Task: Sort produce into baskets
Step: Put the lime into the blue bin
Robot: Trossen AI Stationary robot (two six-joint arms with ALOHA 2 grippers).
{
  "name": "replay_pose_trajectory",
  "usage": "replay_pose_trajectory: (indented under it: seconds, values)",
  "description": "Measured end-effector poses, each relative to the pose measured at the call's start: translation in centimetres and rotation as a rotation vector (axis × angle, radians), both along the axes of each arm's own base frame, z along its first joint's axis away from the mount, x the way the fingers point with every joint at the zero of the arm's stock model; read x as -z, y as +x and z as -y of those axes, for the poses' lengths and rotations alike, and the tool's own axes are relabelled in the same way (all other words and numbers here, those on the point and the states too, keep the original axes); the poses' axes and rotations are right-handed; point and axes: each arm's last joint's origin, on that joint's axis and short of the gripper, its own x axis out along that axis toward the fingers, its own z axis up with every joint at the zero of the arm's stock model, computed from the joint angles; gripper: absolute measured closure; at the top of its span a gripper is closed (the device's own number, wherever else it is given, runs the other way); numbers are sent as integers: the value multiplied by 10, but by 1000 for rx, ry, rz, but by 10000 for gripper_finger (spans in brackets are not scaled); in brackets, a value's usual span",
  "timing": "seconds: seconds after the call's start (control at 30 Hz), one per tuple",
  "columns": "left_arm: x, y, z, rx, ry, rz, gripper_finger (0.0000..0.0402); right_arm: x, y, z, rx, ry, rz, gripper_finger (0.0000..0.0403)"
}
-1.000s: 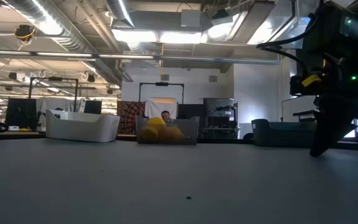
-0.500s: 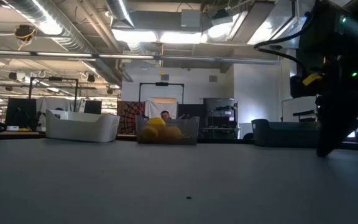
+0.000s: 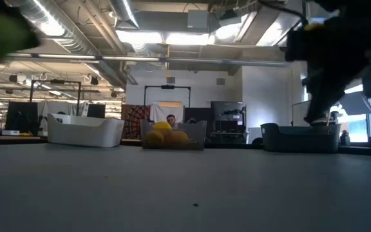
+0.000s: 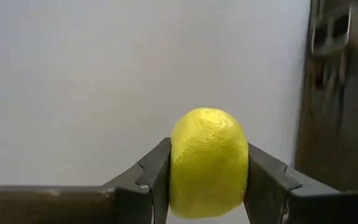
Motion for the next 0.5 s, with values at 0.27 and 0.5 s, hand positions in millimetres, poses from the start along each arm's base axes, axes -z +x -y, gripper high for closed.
replay_pose_trajectory:
  seconds: [0.27, 0.5]
  values:
    - [-14, 36, -28, 59, 172, 276, 254, -20, 26, -6, -77, -42, 319, 126]
    - [-28, 57, -45, 52, 311, 479, 253, -28, 44, -12, -111, -41, 517, 126]
